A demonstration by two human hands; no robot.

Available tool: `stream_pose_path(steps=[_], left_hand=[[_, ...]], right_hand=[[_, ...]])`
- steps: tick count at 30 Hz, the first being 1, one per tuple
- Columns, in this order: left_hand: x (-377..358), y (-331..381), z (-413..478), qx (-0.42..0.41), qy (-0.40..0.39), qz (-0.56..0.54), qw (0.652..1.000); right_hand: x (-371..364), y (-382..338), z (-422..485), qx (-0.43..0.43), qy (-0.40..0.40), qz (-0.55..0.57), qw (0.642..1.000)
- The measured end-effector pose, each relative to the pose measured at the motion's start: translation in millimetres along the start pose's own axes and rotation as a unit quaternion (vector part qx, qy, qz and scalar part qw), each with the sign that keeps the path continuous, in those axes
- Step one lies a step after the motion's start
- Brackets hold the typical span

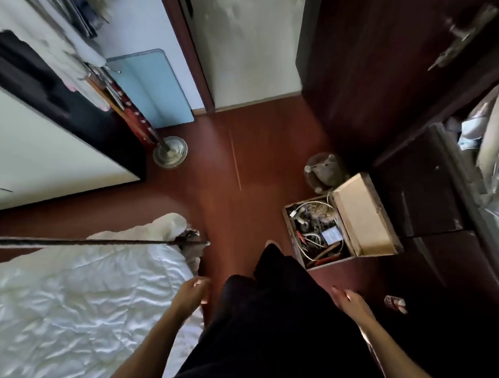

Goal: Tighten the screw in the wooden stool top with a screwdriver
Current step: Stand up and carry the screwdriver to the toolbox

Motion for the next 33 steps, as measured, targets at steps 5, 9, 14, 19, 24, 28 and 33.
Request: stream_pose_path(steps=[5,9,14,19,24,28,33], left_hand=[[47.5,27.1,37.0,0.049,0.0,0.035,0.998],[75.0,68.8,73.9,0.057,-0.023,0.091,0.994],[102.5,150.9,140.7,0.037,-0.087,0.226,0.97],[108.2,264.8,208.3,0.0,-0.16,0.364,0.918],[58.8,364.7,235.5,-0.064,-0.213,0.482,0.847],[-11.1,413.1,231.8,-0.137,-0.264,0.543,0.785],[-72.8,411.0,229.1,-0.134,-0.303,0.588,0.738]], right_hand=[[14.2,-127.4,34.0,0.044,0.002,0.061,0.997],[31.0,-210.8,50.6,0.079,0.026,0.045,0.996],[33.2,-249.6,64.4,0.068,0.084,0.126,0.986],[8.0,-222.6,37.1,-0.001,0.167,0.291,0.942],[-68.3,-167.9,2.0,-0.119,0.206,0.406,0.882],[-135.1,-144.7,-17.3,-0.183,0.208,0.477,0.834],[-177.0,-134.5,-19.8,-0.209,0.226,0.549,0.777]])
Point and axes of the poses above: each hand's wrist, its own z-axis towards the middle knuckle, its own x-axis out of the back of the hand, y = z × x, the point moved 9 cm from there along z, towards the middle knuckle, and after that the axes turned 9 degrees about -y, right-handed, at the moved point
